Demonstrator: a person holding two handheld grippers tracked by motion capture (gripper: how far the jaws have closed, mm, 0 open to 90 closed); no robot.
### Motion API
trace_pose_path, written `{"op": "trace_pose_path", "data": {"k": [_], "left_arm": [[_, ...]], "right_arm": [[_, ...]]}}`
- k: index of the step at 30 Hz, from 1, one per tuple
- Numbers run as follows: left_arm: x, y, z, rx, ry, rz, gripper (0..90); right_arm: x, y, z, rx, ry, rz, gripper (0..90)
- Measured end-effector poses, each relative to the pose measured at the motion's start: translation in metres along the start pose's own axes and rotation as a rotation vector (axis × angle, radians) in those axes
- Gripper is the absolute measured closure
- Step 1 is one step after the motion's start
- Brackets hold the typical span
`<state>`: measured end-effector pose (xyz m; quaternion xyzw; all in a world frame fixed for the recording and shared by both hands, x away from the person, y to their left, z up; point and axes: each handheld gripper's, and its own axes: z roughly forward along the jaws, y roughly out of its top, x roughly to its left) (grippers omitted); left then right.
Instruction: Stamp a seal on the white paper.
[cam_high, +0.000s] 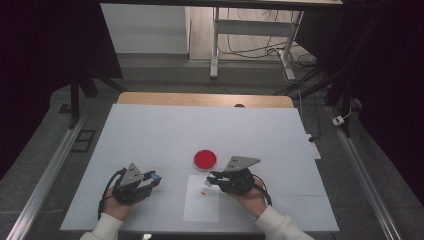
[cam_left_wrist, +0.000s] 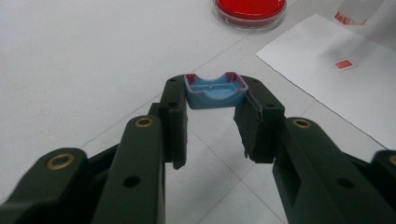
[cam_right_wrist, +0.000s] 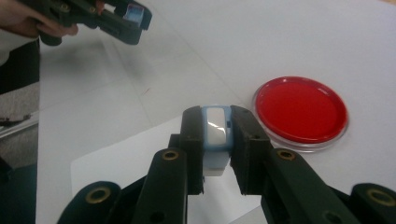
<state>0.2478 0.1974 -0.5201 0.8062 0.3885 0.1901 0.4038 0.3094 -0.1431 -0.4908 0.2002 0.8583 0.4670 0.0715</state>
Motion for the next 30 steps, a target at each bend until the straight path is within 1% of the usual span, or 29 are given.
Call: {"op": "trace_pose_path", "data": {"k": [3, 6, 9, 11, 19, 24, 30], "left_arm": [[0.000, 0.000, 0.000, 0.000, -0.001, 0.001, 64.4], [0.000, 0.000, 0.000, 0.000, -0.002, 0.001, 64.5], [0.000, 0.000, 0.000, -0.001, -0.001, -0.001, 64.5], [0.000, 0.000, 0.001, 0.000, 0.000, 0.001, 64.5], [0.000, 0.001, 0.002, 0.002, -0.002, 0.004, 64.5], [0.000, 0.001, 0.002, 0.001, -0.002, 0.004, 64.4], [0.000, 0.001, 0.002, 0.000, -0.002, 0.005, 64.4]], "right_arm": [[-0.003, 0.000, -0.004, -0.025, -0.008, 0.021, 75.0], [-0.005, 0.001, -0.007, -0.044, -0.027, 0.027, 75.0], [-0.007, 0.001, -0.010, -0.068, -0.035, 0.042, 74.9], [-0.008, 0.002, -0.013, -0.094, -0.043, 0.054, 74.9], [-0.015, 0.006, -0.030, -0.166, -0.077, 0.077, 74.9], [-0.019, 0.008, -0.038, -0.192, -0.094, 0.089, 75.0], [-0.022, 0.011, -0.044, -0.214, -0.107, 0.091, 74.9]]}}
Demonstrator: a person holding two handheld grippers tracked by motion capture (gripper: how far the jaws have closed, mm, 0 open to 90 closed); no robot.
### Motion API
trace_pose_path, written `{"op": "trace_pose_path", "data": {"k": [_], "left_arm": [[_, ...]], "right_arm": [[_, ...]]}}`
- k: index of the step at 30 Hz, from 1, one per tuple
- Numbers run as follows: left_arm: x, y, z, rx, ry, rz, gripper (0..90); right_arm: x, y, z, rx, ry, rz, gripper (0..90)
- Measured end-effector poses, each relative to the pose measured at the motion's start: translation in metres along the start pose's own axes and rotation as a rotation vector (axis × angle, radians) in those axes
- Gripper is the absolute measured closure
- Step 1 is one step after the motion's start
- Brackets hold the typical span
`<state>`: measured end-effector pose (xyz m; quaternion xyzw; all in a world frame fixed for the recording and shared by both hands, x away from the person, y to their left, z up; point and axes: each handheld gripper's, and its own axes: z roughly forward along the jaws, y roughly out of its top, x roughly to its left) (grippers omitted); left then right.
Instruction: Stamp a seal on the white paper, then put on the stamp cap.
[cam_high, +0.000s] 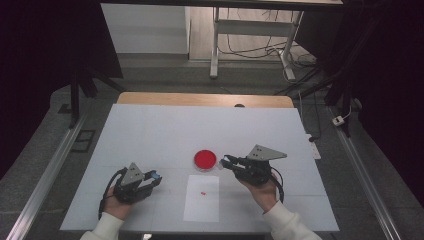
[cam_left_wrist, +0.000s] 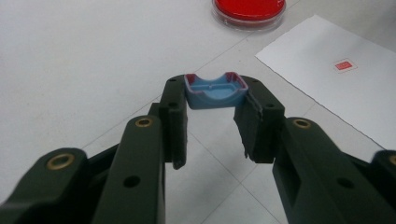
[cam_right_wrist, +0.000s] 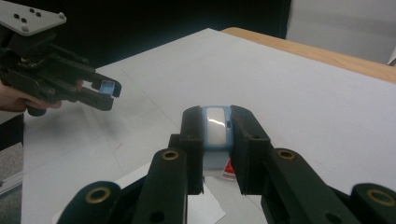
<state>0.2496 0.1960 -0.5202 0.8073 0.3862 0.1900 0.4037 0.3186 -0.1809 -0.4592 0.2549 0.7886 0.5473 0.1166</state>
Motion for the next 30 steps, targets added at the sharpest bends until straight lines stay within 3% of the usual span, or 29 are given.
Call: {"op": "trace_pose_path", "data": {"k": [19, 30], "left_arm": [[-0.0013, 0.0008, -0.0008, -0.006, 0.002, 0.000, 64.4], [-0.0069, 0.0058, 0.0010, -0.020, -0.024, 0.000, 64.4]], "right_arm": [[0.0001, 0.0022, -0.0022, -0.012, -0.008, -0.007, 74.9], [0.0017, 0.0024, -0.0015, -0.010, -0.006, -0.017, 74.9]]}}
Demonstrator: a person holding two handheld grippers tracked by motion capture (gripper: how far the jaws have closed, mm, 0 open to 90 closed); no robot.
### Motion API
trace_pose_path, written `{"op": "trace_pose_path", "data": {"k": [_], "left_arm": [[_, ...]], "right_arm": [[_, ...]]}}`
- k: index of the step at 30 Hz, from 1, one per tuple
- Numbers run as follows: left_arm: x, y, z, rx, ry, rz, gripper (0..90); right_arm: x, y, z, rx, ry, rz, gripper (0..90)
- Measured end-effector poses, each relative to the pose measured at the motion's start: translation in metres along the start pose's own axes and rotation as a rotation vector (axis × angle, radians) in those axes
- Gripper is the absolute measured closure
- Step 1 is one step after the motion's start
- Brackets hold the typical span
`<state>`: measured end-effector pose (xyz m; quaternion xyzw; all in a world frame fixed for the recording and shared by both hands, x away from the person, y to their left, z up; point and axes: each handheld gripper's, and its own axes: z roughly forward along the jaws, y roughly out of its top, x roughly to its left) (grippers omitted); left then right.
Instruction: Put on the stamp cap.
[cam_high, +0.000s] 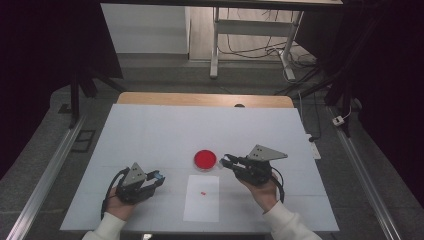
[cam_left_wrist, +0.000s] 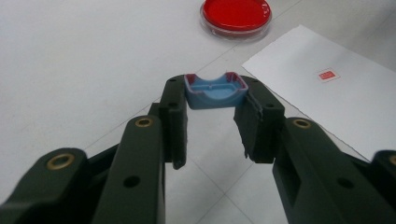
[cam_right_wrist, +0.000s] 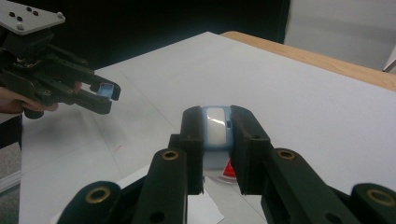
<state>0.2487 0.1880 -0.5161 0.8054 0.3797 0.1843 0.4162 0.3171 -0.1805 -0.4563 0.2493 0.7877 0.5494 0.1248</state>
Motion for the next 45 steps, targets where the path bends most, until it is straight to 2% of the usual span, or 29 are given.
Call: {"op": "trace_pose_path", "data": {"k": [12, 22, 45], "left_arm": [[-0.010, 0.011, 0.011, -0.002, -0.029, 0.022, 64.4], [-0.026, 0.022, 0.026, 0.007, -0.064, 0.063, 64.3], [-0.050, 0.035, 0.058, 0.045, -0.099, 0.126, 64.2]], "right_arm": [[0.000, 0.000, 0.000, -0.001, -0.003, 0.001, 74.9], [0.001, -0.001, 0.001, 0.000, -0.003, 0.003, 74.9], [0.002, -0.002, 0.003, 0.013, 0.000, -0.003, 74.9]]}}
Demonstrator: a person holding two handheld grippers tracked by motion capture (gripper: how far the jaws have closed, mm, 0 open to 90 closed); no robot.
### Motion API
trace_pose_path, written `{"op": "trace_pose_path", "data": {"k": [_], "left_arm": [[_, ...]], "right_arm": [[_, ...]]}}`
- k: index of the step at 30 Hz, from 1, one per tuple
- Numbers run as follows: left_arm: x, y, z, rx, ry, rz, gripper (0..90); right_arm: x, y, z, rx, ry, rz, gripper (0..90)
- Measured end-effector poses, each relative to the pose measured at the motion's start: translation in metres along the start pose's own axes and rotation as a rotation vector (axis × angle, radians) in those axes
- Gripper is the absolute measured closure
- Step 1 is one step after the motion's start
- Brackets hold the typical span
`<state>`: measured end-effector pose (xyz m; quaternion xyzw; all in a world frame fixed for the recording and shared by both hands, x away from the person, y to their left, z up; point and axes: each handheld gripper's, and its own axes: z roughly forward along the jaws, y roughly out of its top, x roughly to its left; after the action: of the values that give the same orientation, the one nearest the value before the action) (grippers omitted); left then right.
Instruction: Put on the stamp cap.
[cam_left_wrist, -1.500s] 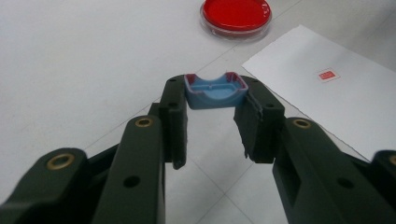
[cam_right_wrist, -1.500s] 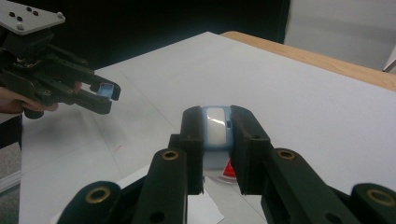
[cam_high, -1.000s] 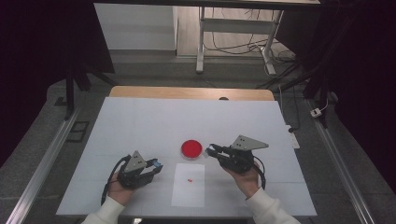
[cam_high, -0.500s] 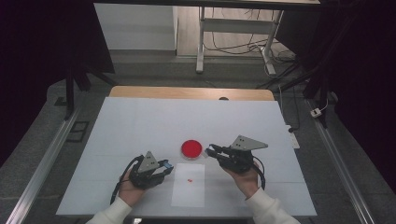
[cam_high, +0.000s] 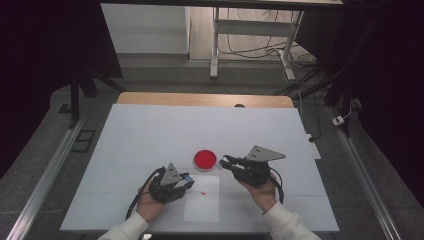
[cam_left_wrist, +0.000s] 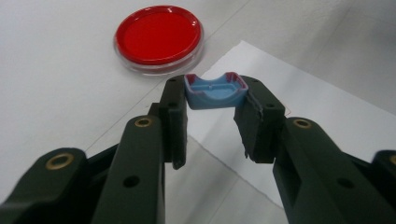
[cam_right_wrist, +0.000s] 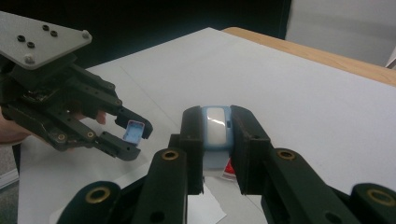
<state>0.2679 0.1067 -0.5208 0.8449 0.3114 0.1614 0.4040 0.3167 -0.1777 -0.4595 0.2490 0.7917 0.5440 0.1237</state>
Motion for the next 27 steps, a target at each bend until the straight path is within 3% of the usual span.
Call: {"op": "trace_pose_path", "data": {"k": [27], "left_arm": [[-0.028, 0.016, 0.036, 0.034, -0.055, 0.069, 64.2]], "right_arm": [[0.001, -0.002, 0.002, 0.005, 0.006, -0.001, 74.8]]}}
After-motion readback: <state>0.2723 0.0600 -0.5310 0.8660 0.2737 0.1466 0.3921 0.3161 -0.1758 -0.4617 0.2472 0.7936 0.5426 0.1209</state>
